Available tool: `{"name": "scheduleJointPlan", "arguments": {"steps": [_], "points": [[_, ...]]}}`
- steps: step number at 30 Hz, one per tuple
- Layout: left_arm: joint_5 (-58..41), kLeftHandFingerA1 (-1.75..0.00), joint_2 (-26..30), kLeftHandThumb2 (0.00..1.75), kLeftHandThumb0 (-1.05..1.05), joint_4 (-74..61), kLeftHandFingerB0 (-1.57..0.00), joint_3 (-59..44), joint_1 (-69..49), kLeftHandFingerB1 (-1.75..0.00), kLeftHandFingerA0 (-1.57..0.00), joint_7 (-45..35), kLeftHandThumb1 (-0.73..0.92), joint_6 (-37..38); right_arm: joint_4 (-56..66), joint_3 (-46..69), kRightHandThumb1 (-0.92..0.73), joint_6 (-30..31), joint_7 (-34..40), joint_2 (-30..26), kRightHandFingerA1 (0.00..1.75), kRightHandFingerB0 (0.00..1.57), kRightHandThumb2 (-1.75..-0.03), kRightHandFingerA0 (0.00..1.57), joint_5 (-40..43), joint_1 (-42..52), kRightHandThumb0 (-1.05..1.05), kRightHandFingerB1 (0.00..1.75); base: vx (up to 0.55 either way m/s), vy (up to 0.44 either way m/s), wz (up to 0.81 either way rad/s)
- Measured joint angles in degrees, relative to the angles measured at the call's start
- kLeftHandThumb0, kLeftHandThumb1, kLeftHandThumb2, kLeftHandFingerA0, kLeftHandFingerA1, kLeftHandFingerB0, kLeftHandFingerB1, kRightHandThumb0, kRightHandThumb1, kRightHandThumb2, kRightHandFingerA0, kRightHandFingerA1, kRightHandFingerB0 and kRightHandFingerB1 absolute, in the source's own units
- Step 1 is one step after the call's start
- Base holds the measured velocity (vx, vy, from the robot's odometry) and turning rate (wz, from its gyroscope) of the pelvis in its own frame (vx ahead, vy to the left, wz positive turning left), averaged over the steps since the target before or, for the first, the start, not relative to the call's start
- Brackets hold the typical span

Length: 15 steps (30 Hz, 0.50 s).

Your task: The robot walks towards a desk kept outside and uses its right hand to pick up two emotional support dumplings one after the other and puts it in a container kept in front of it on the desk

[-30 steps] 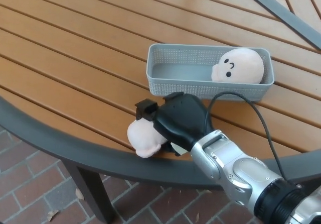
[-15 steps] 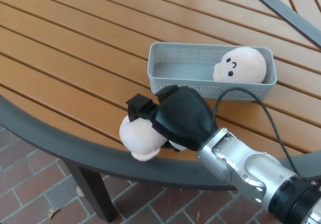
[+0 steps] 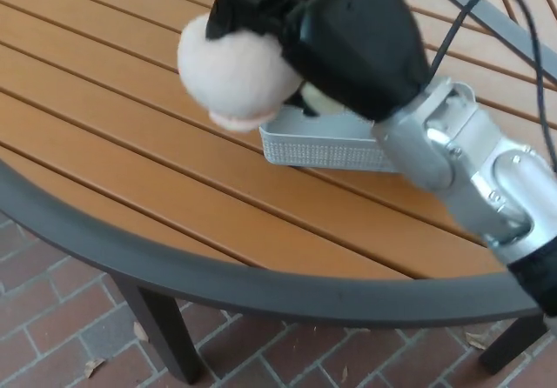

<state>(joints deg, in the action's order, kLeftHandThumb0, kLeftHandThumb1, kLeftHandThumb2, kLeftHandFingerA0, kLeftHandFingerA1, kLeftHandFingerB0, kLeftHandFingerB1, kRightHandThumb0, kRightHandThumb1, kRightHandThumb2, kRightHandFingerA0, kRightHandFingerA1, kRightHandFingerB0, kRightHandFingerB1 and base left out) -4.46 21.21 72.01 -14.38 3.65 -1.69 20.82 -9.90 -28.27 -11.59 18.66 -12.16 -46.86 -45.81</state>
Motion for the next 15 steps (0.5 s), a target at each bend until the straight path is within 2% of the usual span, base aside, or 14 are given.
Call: {"name": "scheduleJointPlan", "arguments": {"steps": [3,4,5,7,8,10,11,12,13,15], "points": [[0.0,-1.21,0.12,0.79,-0.21,0.01,-1.35,0.0,-0.01,-1.2,-1.33,0.17,-0.19,0.0,-2.59,2.17,-0.57,0.03,-1.53,-1.04,1.75,0.69,-0.81,0.95,0.5,-3.08,-0.1,1.54,0.0,0.0,0.0],[0.0,-1.21,0.13,0.81,-0.22,0.01,-1.33,-0.01,-0.04,-1.19,-1.32,0.22,-0.16,0.0,-4.34,2.55,-0.49,-0.06,-1.76,-1.47,1.74,0.76,-0.81,0.86,0.54,-4.13,-0.09,1.62,0.0,0.0,0.0],[0.0,-1.21,0.13,0.81,-0.22,0.01,-1.33,-0.03,-0.05,-1.19,-1.32,0.26,-0.16,0.0,-5.78,2.82,-0.49,-0.15,-1.86,-1.81,1.74,0.76,-0.81,0.86,0.53,-4.83,-0.09,1.62,0.0,0.0,0.0],[-0.01,-1.21,0.13,0.8,-0.21,0.02,-1.34,-0.04,-0.08,-1.19,-1.32,0.29,-0.17,0.0,-9.36,3.17,-0.51,-0.26,-2.19,-2.37,1.74,0.76,-0.81,0.86,0.42,-6.1,-0.11,1.61,0.0,0.0,0.0],[-0.01,-1.21,0.13,0.8,-0.21,0.02,-1.35,-0.04,-0.05,-1.19,-1.33,0.29,-0.18,0.0,-10.84,3.16,-0.5,-0.3,-2.41,-2.63,1.69,0.82,-0.8,0.9,0.37,-6.5,-0.11,1.53,0.0,0.0,0.0],[-0.01,-1.21,0.15,0.8,-0.21,0.02,-1.35,-0.05,-0.04,-1.19,-1.33,0.3,-0.18,0.0,-13.56,3.17,-0.5,-0.3,-2.89,-3.28,1.69,0.82,-0.8,0.9,0.25,-6.91,-0.11,1.53,0.0,0.0,0.0],[-0.02,-1.0,0.16,1.14,-1.05,0.04,-1.5,-0.08,-0.04,-0.82,-1.44,0.3,-0.04,0.0,-15.81,3.15,-0.54,-0.28,-3.22,-3.82,1.6,0.91,-0.74,0.92,0.07,-7.17,-0.2,1.23,0.0,0.0,0.0],[-0.02,-1.0,0.16,1.14,-1.05,0.04,-1.5,-0.09,-0.04,-0.82,-1.44,0.29,-0.04,0.0,-16.7,3.09,-0.54,-0.29,-3.35,-3.98,1.6,0.91,-0.74,0.92,0.0,-7.37,-0.2,1.23,0.0,0.0,0.0],[-0.02,-0.95,0.16,1.16,-1.05,0.04,-1.54,-0.09,0.0,-0.79,-1.5,0.28,-0.02,0.0,-18.42,2.81,-0.55,-0.33,-3.7,-4.36,1.69,0.78,-0.66,0.86,-0.11,-7.84,-0.19,1.51,0.0,0.0,0.0],[-0.02,-0.94,0.16,1.16,-1.05,0.04,-1.54,-0.09,0.0,-0.78,-1.45,0.27,0.0,0.01,-21.0,2.1,-0.57,-0.47,-4.09,-5.06,1.74,0.77,-0.6,0.83,-0.37,-8.38,-0.26,1.5,0.0,0.0,0.0]]}}
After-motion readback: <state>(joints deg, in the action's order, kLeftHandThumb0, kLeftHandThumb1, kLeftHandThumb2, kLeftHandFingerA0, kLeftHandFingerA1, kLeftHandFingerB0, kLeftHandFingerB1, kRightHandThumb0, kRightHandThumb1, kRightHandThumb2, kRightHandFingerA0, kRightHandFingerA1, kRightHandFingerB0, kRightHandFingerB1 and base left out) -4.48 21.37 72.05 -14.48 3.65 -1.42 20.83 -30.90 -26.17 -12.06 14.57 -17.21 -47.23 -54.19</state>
